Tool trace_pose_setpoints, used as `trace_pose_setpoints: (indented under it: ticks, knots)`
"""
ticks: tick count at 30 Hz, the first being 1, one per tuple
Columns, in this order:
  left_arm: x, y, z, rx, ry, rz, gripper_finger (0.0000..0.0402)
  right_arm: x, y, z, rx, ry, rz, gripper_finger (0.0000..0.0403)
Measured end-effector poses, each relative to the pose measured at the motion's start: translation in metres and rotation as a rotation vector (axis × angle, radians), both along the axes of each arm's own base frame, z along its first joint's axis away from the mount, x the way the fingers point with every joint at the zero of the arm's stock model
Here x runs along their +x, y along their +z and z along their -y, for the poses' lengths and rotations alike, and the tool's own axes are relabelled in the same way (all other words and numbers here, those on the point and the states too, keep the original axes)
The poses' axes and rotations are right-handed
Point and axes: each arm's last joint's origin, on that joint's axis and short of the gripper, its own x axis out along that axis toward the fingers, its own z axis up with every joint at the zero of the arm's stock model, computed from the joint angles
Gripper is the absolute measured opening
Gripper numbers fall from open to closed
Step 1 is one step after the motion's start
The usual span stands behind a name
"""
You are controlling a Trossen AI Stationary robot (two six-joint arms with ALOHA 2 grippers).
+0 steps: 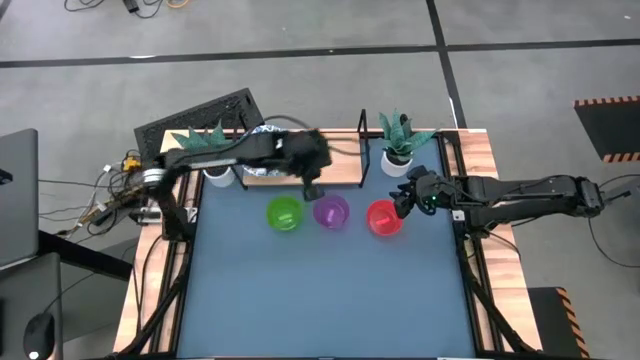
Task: Place and stack bowls onto a shelf
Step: Put the yellow bowl on the shelf, then stack the purple bowl on top of the yellow bowl
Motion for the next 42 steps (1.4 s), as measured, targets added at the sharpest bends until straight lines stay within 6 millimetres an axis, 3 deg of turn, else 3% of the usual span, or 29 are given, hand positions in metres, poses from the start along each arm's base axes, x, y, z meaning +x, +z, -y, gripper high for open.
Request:
trace_pose_setpoints:
  ticks: [6, 11, 16, 22, 28, 36, 42]
  knots:
    - [0.039, -0.035, -0.047, -0.015, -0.075, -0.072, 0.0000, 0.000, 0.000, 0.000, 0.000, 0.000, 0.000, 0.0215]
    - [0.057, -0.069, -0.077, -0.022, -0.070, -0.151, 0.0000, 0.000, 0.000, 0.000, 0.005, -0.005, 0.004, 0.0215]
    - [0.066, -0.098, -0.094, -0.097, -0.076, -0.191, 0.0000, 0.000, 0.000, 0.000, 0.005, -0.006, 0.003, 0.0215]
    - [0.070, -0.124, -0.100, -0.092, -0.055, -0.262, 0.0000, 0.000, 0.000, 0.000, 0.005, -0.006, 0.003, 0.0215]
    - [0.071, -0.123, -0.103, -0.005, -0.069, -0.284, 0.0023, 0.000, 0.000, 0.000, 0.004, -0.006, 0.003, 0.0215]
    - [0.074, -0.113, -0.103, 0.011, -0.087, -0.263, 0.0133, 0.000, 0.000, 0.000, 0.004, -0.005, 0.002, 0.0215]
    - [0.070, -0.071, -0.090, -0.008, -0.094, -0.295, 0.0198, 0.000, 0.000, 0.000, -0.001, -0.001, -0.003, 0.0215]
